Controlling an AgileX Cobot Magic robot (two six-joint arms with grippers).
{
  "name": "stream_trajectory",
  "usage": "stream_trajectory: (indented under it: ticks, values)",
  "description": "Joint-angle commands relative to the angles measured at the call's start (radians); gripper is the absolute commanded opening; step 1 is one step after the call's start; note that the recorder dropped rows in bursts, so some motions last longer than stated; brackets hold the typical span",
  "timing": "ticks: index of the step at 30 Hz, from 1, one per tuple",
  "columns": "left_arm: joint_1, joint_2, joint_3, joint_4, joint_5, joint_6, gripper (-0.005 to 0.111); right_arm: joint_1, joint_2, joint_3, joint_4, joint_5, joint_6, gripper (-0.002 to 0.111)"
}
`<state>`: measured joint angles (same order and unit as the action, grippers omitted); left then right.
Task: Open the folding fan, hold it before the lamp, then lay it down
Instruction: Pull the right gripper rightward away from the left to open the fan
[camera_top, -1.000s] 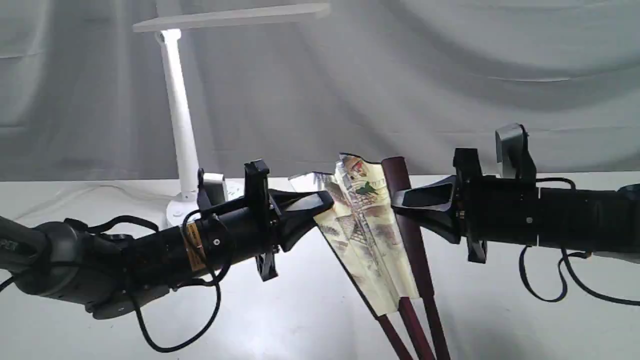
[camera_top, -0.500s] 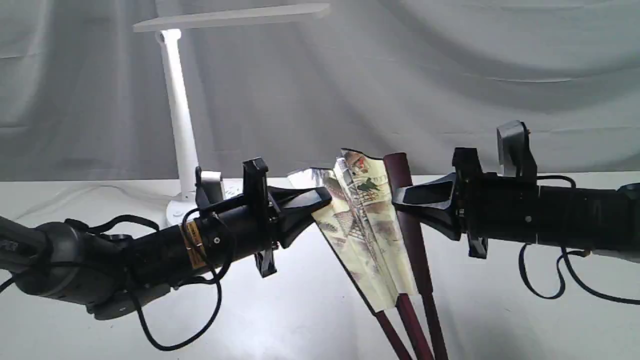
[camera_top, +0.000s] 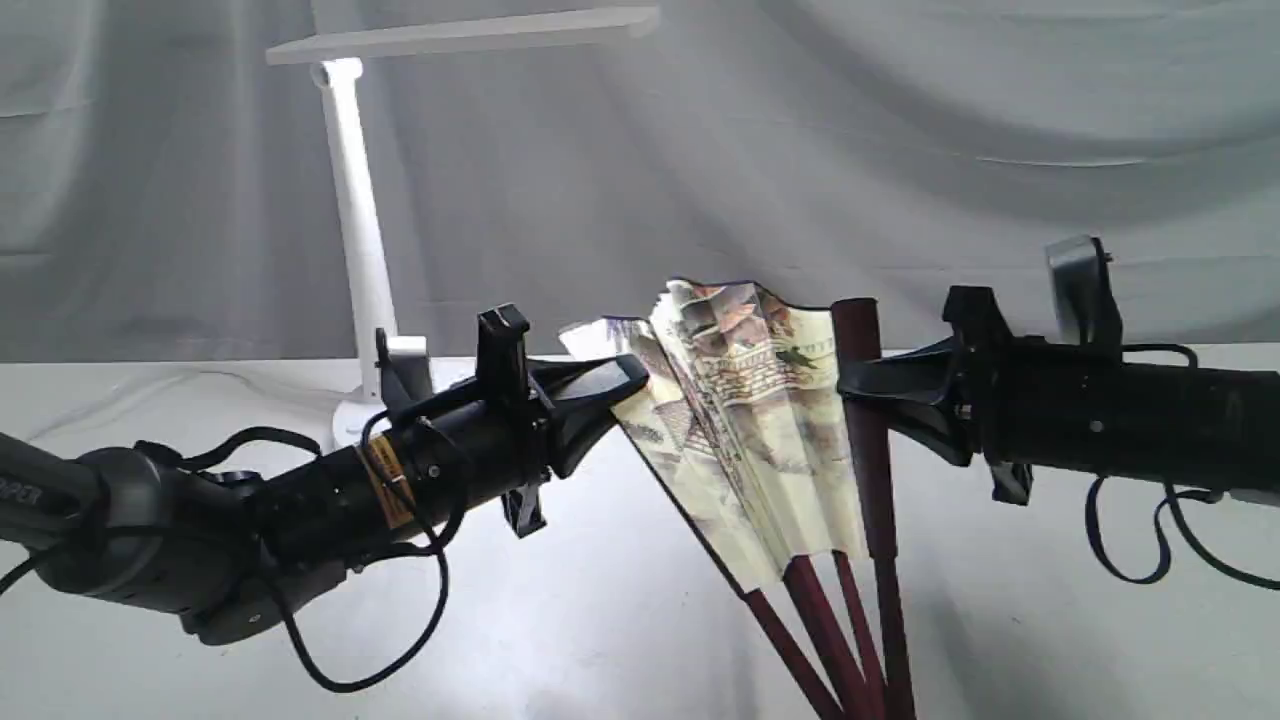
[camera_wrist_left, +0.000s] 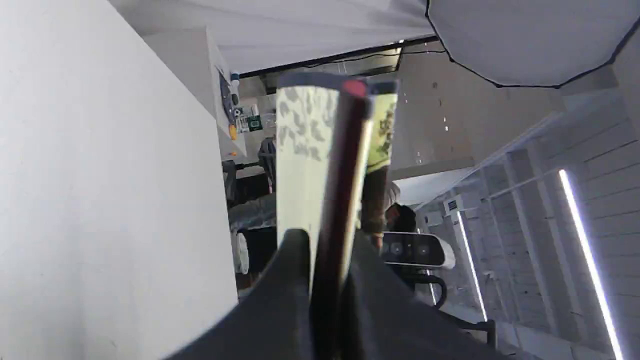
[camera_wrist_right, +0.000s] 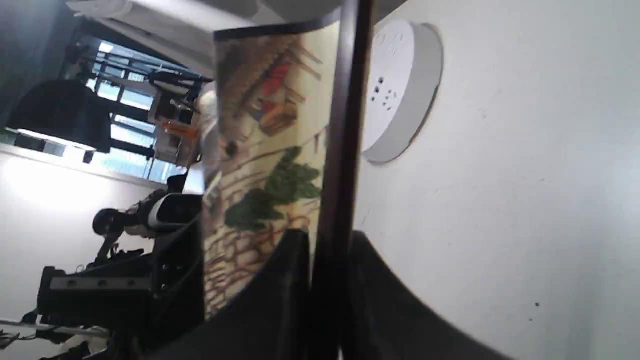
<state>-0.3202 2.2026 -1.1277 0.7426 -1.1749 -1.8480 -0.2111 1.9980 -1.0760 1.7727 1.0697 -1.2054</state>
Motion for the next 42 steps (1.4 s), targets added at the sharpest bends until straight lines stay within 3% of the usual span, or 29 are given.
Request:
stream_trajectory:
  ticks: [1, 42]
  values:
    - [0.002, -0.013, -0.005, -0.138, -0.046, -0.024, 0.0, -0.042, -0.002, 0.003, -0.028, -0.046, -0.047, 0.0]
    - [0.002, -0.013, -0.005, -0.493, -0.025, 0.079, 0.0, -0.466, -0.002, 0.003, -0.028, 0.066, -0.036, 0.0]
